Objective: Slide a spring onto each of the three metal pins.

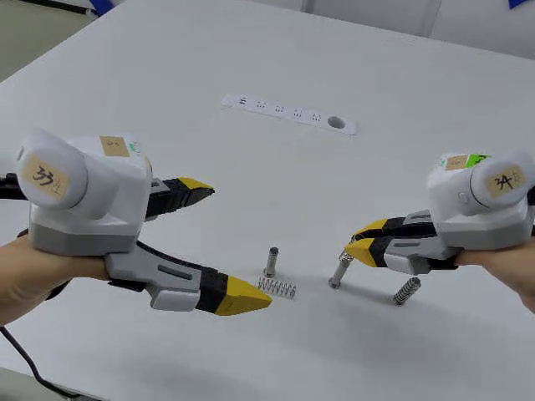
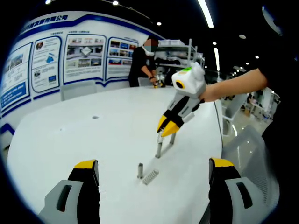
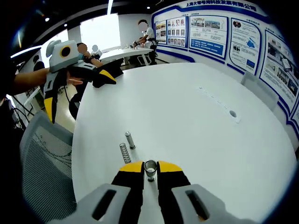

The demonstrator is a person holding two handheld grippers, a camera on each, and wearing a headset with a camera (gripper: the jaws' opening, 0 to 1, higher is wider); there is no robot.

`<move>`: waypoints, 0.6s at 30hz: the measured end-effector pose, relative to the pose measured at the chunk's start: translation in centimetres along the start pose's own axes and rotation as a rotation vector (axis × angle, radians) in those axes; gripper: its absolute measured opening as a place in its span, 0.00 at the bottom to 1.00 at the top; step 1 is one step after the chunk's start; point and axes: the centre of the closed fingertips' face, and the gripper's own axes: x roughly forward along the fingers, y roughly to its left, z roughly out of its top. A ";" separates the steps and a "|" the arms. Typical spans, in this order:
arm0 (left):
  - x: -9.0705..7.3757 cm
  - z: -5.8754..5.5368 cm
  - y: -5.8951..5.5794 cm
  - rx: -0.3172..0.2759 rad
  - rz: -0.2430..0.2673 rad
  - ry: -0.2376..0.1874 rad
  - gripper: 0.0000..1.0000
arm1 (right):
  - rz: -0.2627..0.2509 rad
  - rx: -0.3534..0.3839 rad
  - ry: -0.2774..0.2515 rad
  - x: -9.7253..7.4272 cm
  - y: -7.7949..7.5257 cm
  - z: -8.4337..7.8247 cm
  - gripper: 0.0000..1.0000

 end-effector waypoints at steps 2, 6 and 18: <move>0.0 -0.1 0.1 -0.003 0.003 0.002 1.00 | 0.003 0.006 -0.003 0.0 0.0 0.2 0.11; 0.0 -0.3 0.0 -0.008 0.003 0.008 0.99 | 0.004 0.005 0.007 0.0 0.1 0.2 0.11; 0.3 -0.4 -0.5 -0.013 -0.013 0.014 0.98 | 0.002 -0.015 0.052 -0.2 0.5 -0.4 0.11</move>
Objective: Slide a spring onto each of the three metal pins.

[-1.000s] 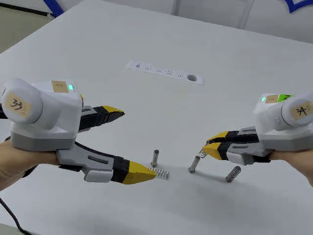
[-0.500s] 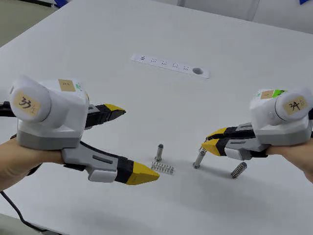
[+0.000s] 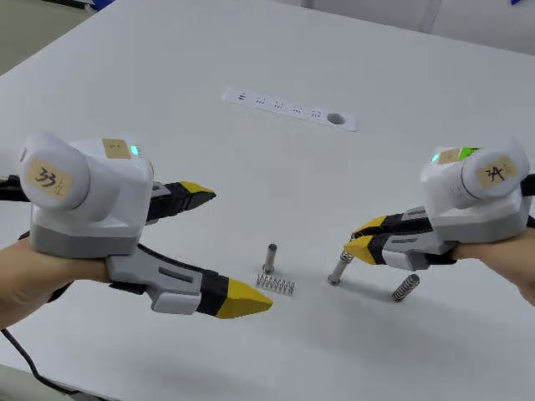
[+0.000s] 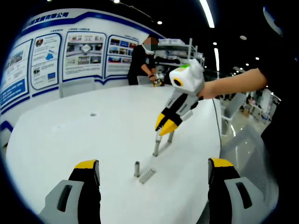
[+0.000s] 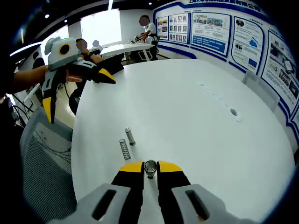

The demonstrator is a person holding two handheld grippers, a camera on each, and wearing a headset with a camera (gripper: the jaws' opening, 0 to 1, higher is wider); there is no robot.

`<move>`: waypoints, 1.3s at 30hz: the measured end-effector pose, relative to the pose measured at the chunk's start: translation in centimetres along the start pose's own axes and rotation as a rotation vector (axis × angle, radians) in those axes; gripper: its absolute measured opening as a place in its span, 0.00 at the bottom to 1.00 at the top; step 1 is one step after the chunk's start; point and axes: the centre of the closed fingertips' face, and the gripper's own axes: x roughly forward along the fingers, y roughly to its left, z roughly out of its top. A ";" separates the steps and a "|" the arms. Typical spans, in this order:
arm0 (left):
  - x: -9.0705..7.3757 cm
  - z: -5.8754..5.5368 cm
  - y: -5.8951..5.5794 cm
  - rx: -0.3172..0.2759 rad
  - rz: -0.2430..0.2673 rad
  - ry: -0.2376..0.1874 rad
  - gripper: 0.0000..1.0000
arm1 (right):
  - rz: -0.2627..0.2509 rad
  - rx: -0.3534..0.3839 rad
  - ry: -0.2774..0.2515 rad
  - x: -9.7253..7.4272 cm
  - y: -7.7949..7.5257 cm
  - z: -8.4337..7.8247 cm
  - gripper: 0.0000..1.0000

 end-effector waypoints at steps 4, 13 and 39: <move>0.0 -0.1 -0.1 0.002 -0.002 0.004 0.98 | -0.004 -0.013 0.015 0.6 -0.2 -0.5 0.11; -0.3 -0.5 0.1 -0.001 0.001 0.014 0.97 | -0.006 -0.040 0.062 2.1 -0.4 -1.7 0.11; -0.4 -1.5 -0.4 -0.018 -0.010 0.022 0.96 | -0.008 -0.028 0.134 4.1 -0.2 -4.0 0.12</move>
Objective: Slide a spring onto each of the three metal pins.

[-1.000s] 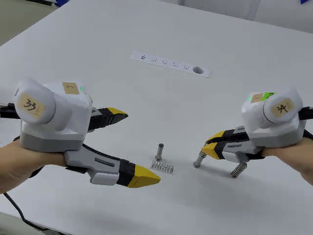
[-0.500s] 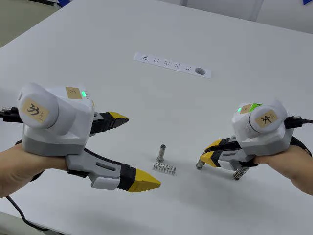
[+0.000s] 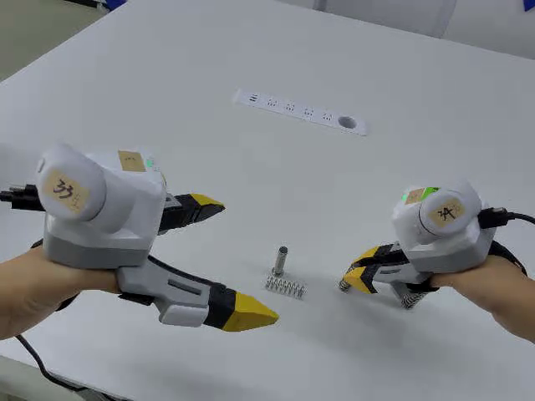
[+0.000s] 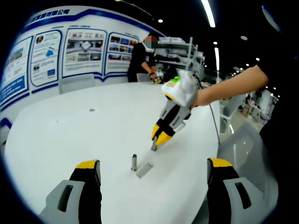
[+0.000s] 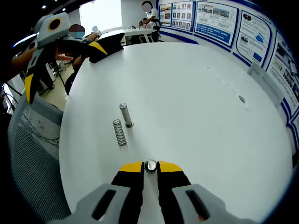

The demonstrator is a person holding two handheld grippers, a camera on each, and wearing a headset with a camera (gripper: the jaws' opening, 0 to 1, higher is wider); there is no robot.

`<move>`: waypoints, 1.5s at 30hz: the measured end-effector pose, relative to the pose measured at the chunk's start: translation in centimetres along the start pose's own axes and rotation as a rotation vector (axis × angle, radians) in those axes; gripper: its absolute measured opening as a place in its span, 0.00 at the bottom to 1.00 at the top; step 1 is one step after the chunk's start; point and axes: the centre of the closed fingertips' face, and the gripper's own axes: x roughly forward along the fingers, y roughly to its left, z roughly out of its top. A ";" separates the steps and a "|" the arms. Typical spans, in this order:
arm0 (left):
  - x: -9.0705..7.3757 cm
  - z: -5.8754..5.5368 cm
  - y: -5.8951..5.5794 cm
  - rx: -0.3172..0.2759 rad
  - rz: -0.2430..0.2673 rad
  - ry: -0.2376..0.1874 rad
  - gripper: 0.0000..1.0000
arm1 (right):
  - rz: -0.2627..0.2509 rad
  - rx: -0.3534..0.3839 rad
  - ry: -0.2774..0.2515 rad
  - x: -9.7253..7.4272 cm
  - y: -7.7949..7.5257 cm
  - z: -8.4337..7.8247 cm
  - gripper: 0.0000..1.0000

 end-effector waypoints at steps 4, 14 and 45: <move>0.0 -0.1 0.0 0.001 -0.001 0.005 0.96 | -0.001 0.007 0.003 -0.1 0.0 0.0 0.12; -0.1 0.7 -0.1 0.008 -0.003 -0.022 0.97 | -0.028 -0.001 -0.027 -1.6 -0.3 0.9 0.14; -1.0 0.9 1.3 0.019 0.031 -0.021 0.98 | 0.084 -0.176 -0.080 0.7 6.0 5.1 0.18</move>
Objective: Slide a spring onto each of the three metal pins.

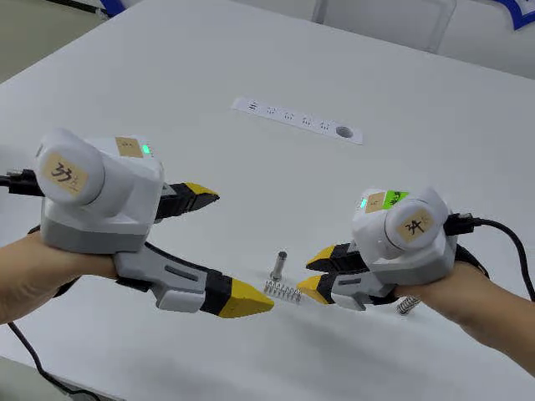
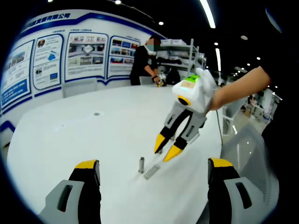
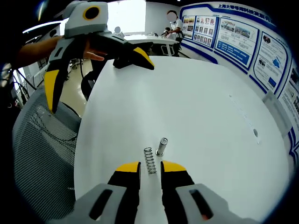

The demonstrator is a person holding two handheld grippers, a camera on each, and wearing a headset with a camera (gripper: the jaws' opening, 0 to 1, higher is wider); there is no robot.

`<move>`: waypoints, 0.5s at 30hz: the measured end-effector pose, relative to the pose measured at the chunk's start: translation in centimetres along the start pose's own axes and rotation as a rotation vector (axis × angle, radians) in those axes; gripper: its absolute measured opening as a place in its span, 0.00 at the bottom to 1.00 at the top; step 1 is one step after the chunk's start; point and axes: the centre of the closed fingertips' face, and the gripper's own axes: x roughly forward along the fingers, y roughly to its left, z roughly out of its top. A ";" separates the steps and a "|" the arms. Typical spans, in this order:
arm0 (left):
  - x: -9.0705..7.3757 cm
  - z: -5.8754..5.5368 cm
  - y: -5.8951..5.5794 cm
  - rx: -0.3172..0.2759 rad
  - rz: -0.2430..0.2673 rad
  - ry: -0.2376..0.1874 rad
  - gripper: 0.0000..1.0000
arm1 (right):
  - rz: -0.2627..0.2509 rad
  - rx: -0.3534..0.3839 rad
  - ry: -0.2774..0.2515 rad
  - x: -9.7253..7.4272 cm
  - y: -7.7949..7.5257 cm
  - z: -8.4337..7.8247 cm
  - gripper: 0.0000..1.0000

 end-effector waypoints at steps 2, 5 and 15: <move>-0.1 -0.4 0.0 0.008 0.002 0.013 0.97 | 0.003 0.005 0.003 0.4 0.1 -0.1 0.18; -0.3 -0.6 0.0 0.006 0.002 0.017 0.97 | 0.003 0.007 0.011 0.9 0.1 -0.4 0.18; -1.0 -1.4 0.6 0.001 0.018 0.035 0.96 | 0.000 0.017 0.077 2.8 -0.1 -2.2 0.18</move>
